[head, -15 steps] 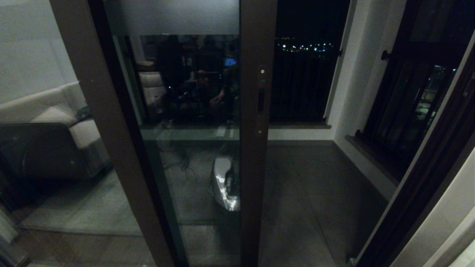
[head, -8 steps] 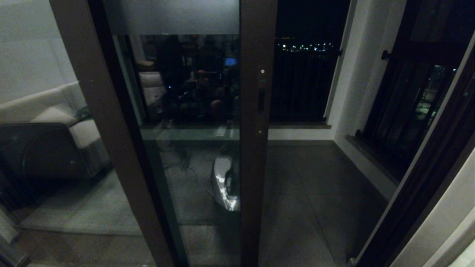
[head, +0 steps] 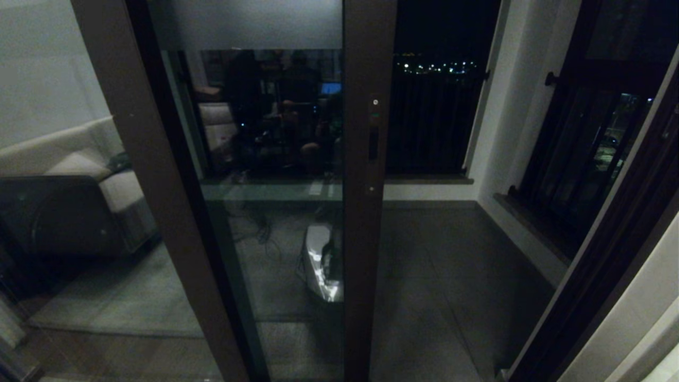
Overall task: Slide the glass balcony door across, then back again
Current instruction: Open the slid door
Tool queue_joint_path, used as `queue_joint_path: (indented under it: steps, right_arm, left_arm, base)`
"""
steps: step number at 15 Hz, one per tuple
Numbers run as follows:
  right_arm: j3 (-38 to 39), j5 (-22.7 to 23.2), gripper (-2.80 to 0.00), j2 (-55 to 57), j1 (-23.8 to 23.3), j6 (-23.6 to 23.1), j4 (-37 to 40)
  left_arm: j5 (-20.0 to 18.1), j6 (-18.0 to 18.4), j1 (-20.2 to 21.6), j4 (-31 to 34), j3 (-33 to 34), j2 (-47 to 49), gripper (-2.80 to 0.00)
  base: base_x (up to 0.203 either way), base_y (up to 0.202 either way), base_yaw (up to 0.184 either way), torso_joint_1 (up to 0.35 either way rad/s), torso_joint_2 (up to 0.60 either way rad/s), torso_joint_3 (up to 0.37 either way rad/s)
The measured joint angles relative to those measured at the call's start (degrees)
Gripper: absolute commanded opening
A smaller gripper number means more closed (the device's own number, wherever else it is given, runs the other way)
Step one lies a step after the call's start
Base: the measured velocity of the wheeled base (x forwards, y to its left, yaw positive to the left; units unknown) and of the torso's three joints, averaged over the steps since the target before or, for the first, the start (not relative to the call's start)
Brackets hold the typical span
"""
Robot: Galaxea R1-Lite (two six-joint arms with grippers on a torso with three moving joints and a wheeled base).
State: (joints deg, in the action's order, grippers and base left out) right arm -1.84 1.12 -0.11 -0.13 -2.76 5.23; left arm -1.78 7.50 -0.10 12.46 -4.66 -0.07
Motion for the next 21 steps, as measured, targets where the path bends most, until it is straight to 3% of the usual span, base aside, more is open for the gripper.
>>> queue_joint_path:
  steps: [5,8,12,15,17,21]
  right_arm:
    - [0.00,0.00,-2.80,0.00,0.02,0.00,0.13]
    - [0.00,0.00,-2.80,0.00,-0.02,-0.01,0.15]
    - [0.00,-0.02,-2.80,0.01,0.00,-0.01,0.20]
    - [0.00,-0.02,-2.80,0.01,-0.05,-0.02,0.20]
    - [0.00,0.00,-2.80,0.01,-0.02,-0.02,0.20]
    - [0.00,0.00,-2.80,0.01,0.02,0.00,0.20]
  left_arm:
    - [0.04,0.24,0.02,0.10,-0.56,0.02,-2.80]
    - [-2.27,0.12,0.10,0.44,-8.06,2.93,-2.80]
    - [-7.77,-0.19,0.12,-2.26,-21.98,18.12,-2.80]
    - [-10.86,-0.64,-0.72,-10.28,-30.66,33.46,-2.80]
    - [-11.39,-3.45,-5.21,-14.11,-38.75,43.51,-2.80]
    - [-9.55,-11.83,-22.69,-15.43,-50.64,60.64,-2.80]
  base:
    - [0.000,0.000,0.000,0.000,0.00,0.000]
    - [0.000,0.000,0.000,0.000,0.00,0.000]
    - [0.000,0.000,0.000,0.000,0.00,0.000]
    - [0.000,0.000,0.000,0.000,0.00,0.000]
    - [0.000,0.000,0.000,0.000,0.00,0.000]
    - [0.000,0.000,0.000,0.000,0.00,0.000]
